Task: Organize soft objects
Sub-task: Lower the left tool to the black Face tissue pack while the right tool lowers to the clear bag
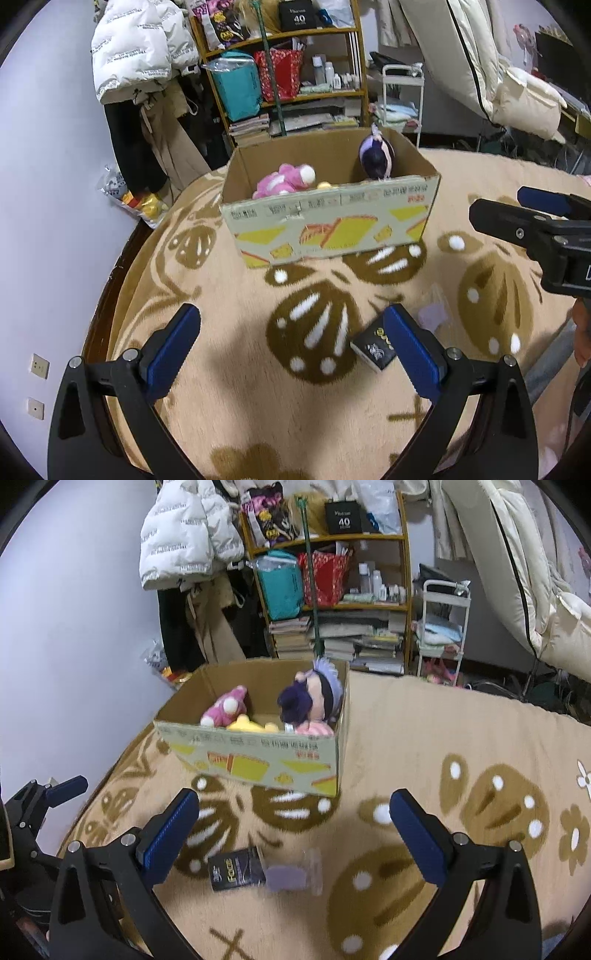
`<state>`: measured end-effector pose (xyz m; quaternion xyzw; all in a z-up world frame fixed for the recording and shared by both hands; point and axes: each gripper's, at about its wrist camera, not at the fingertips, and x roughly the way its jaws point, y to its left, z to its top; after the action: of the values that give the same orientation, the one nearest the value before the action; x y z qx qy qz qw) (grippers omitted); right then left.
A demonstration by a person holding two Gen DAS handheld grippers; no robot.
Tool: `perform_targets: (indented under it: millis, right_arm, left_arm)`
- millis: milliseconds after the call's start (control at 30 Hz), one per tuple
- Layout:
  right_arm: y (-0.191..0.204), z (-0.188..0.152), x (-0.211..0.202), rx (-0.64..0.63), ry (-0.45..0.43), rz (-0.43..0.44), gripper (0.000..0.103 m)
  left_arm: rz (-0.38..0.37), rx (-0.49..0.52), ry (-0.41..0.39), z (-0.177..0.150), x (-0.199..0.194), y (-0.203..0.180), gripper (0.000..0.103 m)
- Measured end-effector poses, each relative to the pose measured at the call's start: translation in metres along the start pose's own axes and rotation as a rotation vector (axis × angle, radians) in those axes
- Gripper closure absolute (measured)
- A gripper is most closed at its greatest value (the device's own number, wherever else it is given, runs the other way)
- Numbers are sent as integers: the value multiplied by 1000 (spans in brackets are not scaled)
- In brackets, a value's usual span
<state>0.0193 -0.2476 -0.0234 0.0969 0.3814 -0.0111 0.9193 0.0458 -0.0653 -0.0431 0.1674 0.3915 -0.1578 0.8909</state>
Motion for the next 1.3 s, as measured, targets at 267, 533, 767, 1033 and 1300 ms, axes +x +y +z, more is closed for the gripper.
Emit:
perform_targets:
  millis: [267, 533, 767, 1033, 1300]
  right_arm:
    - [5, -13, 14, -27, 93, -29, 0]
    - [-2, -20, 33, 9, 181, -1, 0]
    - [-11, -24, 55, 71, 265, 33, 0]
    - [-10, -33, 81, 78, 366, 49, 0]
    - [-8, -40, 100, 78, 440, 73, 0]
  left_arm:
    - [-15, 11, 53, -8, 11, -7, 4]
    - [-43, -10, 109, -11, 33, -8, 4]
    - [-53, 23, 166, -15, 54, -18, 4]
    - [-117, 42, 254, -18, 84, -24, 4]
    - [-214, 53, 306, -22, 106, -32, 4]
